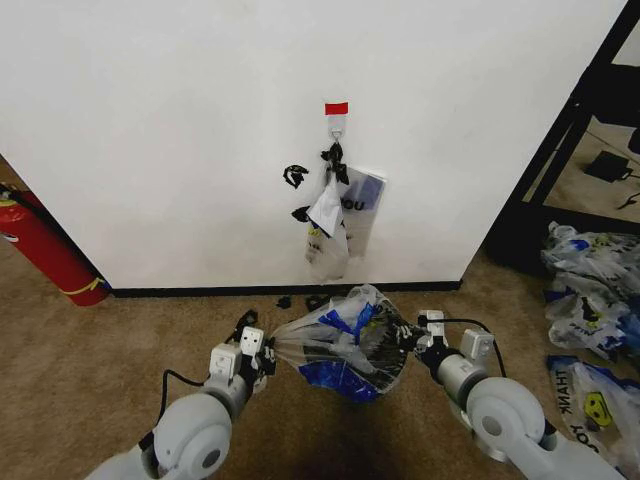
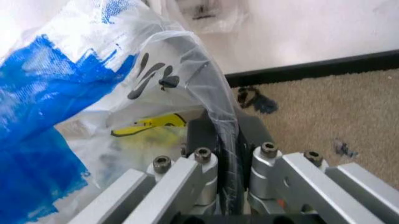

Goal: Pick up the garbage bag from the wall and place it over the trash bin.

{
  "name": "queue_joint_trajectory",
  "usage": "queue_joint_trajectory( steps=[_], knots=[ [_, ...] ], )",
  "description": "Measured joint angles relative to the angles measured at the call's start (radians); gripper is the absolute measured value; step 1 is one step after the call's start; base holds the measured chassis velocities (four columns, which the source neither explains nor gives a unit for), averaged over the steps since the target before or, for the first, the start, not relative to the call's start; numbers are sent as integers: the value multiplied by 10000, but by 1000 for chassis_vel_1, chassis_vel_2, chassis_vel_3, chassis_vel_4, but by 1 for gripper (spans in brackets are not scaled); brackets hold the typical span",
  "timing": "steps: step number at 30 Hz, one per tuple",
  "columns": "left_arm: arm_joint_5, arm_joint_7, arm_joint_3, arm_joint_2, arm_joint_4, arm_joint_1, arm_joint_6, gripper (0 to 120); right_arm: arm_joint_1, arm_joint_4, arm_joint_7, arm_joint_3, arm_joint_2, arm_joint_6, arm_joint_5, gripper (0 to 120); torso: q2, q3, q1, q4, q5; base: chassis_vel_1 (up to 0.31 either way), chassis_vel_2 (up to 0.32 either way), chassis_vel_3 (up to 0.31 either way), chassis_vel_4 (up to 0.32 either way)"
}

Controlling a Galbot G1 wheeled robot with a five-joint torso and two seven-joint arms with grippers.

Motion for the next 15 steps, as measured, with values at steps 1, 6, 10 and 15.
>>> queue_joint_trajectory(
  steps=[1,6,10,15],
  knots=[
    [463,245,-71,77,-20,163,-319,14,12,-11,0,64,8,0,21,1,0,0,0,2,1,0,0,0,0],
    [3479,1320,-358,451,389,780,-2367,30,78,-20,22,239,11,-17,52,1,0,0,0,-1,0,0,0,0,0],
    [5855,2373,-589,502,979,898,-4388,43,144,-19,27,208,5,-17,-74,1,0,0,0,1,-1,0,0,0,0],
    [8335,4271,-817,286,1764,397,-6600,65,284,-65,30,-148,80,-3,-508,1,0,0,0,-1,-1,0,0,0,0]
  ],
)
